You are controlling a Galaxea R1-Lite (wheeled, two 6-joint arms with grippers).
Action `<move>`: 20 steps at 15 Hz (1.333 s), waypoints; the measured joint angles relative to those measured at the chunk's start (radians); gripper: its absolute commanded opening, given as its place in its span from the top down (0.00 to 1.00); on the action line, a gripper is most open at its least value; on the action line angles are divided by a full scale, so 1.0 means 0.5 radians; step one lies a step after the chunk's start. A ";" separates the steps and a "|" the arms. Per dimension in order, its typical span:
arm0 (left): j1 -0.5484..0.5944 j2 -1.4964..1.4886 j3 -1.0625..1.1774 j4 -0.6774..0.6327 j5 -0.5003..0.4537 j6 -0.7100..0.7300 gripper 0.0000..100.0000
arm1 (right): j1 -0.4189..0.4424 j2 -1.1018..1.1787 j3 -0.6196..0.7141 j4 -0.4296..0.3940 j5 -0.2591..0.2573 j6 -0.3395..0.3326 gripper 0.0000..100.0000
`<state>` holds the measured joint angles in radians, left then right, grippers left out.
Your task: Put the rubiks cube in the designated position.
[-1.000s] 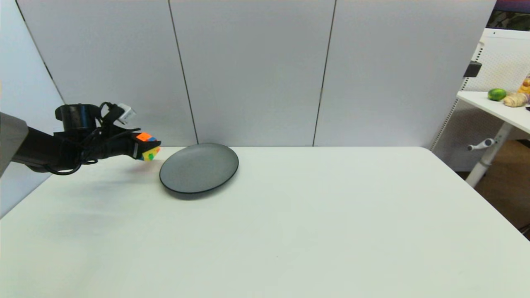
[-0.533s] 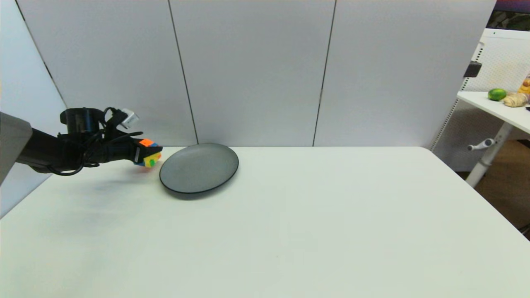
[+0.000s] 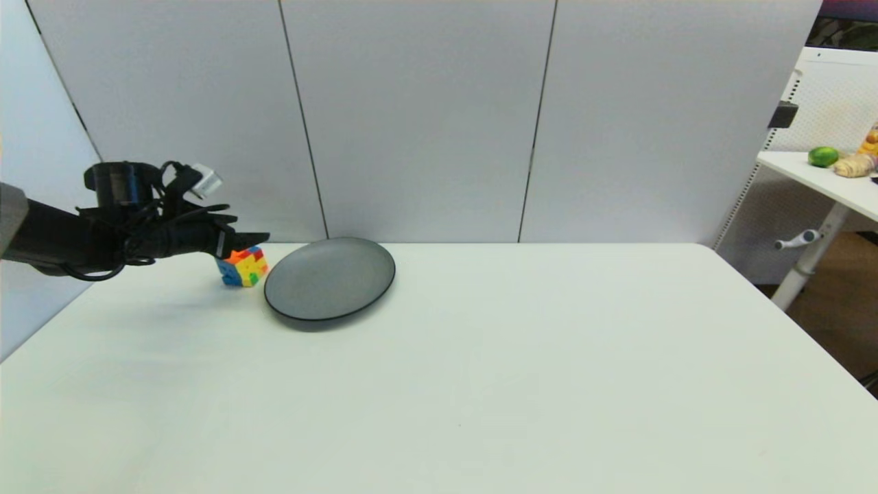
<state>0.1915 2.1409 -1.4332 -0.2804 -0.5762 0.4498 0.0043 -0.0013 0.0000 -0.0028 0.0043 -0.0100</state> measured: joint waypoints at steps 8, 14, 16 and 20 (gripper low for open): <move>-0.156 -1.060 0.610 0.482 0.452 -0.005 0.00 | 0.000 0.000 0.000 0.001 -0.001 0.001 0.00; -0.465 -2.080 1.566 0.380 0.537 -0.111 0.00 | 0.001 0.000 0.000 0.001 -0.001 0.000 0.00; -0.513 -2.395 1.811 0.326 0.553 -0.158 0.00 | 0.001 0.000 0.000 -0.001 0.000 0.001 0.00; -0.482 -3.009 2.248 0.289 0.623 -0.320 0.00 | 0.001 0.000 0.000 0.000 0.000 0.001 0.00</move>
<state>-0.0494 0.6364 -0.3091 -0.1362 -0.2645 0.2896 0.0047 -0.0013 0.0000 -0.0028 0.0043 -0.0096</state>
